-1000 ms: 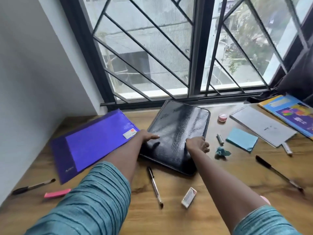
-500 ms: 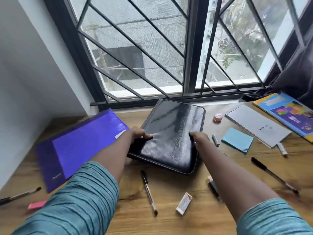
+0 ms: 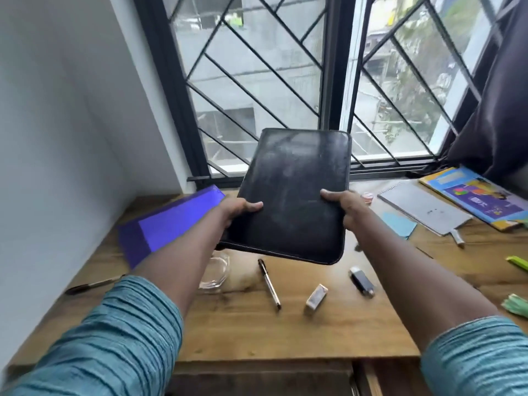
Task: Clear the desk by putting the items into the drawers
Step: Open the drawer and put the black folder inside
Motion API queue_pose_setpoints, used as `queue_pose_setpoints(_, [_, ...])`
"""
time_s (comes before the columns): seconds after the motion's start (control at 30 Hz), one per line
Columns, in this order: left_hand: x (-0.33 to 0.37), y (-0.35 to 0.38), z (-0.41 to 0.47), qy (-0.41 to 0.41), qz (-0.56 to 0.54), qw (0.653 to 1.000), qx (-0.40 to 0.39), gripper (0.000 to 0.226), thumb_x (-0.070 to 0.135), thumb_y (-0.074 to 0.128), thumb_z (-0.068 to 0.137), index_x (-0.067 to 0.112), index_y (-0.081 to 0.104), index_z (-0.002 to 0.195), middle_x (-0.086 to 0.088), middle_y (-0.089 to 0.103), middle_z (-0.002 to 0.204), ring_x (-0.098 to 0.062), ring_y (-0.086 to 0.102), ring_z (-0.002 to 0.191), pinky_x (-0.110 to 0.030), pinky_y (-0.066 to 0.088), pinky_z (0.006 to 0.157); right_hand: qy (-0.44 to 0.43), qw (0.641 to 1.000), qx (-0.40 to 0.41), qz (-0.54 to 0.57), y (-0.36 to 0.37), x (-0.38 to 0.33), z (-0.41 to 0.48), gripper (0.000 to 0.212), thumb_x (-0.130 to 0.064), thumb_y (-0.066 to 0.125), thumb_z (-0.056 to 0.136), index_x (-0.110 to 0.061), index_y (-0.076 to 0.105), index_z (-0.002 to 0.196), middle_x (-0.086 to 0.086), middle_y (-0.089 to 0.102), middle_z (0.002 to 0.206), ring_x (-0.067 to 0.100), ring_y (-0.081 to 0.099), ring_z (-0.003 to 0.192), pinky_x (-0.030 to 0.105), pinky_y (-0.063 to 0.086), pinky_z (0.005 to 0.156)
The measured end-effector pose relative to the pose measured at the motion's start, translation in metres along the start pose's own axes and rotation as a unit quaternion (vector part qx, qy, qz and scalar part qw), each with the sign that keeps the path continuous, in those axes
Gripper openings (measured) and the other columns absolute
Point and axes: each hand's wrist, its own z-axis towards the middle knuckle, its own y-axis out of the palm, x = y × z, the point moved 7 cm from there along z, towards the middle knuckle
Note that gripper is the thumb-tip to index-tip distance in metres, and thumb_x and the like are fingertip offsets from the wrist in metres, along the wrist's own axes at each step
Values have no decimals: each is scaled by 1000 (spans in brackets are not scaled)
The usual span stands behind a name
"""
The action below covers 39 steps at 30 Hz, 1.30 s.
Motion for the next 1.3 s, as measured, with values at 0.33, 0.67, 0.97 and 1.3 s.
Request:
queue_pose_setpoints(0.33, [0, 14, -176, 108, -42, 993, -7, 52, 39, 56, 91, 6, 52, 131, -1, 55, 120, -14, 48, 113, -30, 37, 97, -234, 964, 63, -106, -8, -87, -184, 35, -2, 82, 47, -17, 63, 71, 6, 73, 87, 27, 69, 79, 36, 60, 70])
queue_pose_setpoints(0.67, [27, 73, -269, 93, -563, 800, -186, 106, 85, 33, 72, -1, 32, 135, -32, 39, 137, -47, 46, 121, -57, 42, 86, -615, 511, 233, -553, -55, -91, -355, 16, -27, 62, 72, -19, 65, 85, 12, 65, 58, 32, 64, 52, 31, 48, 46])
queue_pose_setpoints(0.97, [-49, 207, -311, 124, -470, 857, -170, 36, 27, 63, 52, 6, 70, 80, -11, 69, 72, -23, 69, 68, -25, 58, 55, -693, 349, 181, -605, -213, -49, -387, 16, -5, 68, 70, -19, 68, 79, -4, 70, 72, 18, 68, 68, 32, 43, 67])
queue_pose_setpoints(1.3, [-107, 374, -381, 99, -535, 826, -147, 49, 18, 37, 62, 4, 61, 102, -14, 71, 82, -31, 70, 73, -38, 59, 67, -215, 832, 317, -401, -485, -2, -337, 56, -2, 41, 60, -27, 68, 103, 16, 46, 138, 38, 45, 125, 44, 38, 103])
